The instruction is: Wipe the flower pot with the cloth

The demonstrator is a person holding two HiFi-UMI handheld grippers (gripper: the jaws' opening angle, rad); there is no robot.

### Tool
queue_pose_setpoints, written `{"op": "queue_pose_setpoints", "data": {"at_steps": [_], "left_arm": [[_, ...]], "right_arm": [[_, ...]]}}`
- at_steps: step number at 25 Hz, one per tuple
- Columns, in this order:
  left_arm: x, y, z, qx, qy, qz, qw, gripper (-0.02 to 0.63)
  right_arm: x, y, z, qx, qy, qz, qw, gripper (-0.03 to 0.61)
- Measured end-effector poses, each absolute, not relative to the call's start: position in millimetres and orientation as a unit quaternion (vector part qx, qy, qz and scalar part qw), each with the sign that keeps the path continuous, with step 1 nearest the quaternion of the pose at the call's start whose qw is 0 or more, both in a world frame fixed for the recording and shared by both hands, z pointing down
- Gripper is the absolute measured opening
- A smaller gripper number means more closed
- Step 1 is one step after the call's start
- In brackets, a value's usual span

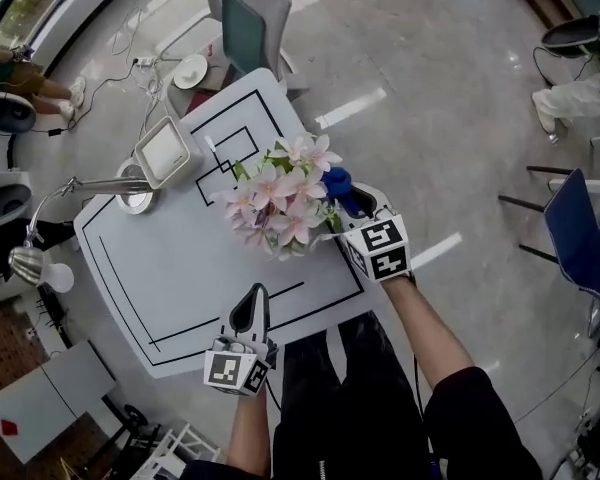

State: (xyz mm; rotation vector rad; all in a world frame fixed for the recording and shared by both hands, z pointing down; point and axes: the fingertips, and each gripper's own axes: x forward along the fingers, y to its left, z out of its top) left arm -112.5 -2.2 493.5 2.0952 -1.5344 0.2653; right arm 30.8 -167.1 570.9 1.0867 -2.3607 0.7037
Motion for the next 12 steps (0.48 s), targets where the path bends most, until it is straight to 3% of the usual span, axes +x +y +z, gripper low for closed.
{"op": "queue_pose_setpoints", "data": {"at_steps": [12], "left_arm": [[-114, 45, 487, 0.782, -0.561, 0.084, 0.257, 0.006]], "right_arm": [[20, -107, 566, 0.37, -0.861, 0.238, 0.254, 0.098]]}}
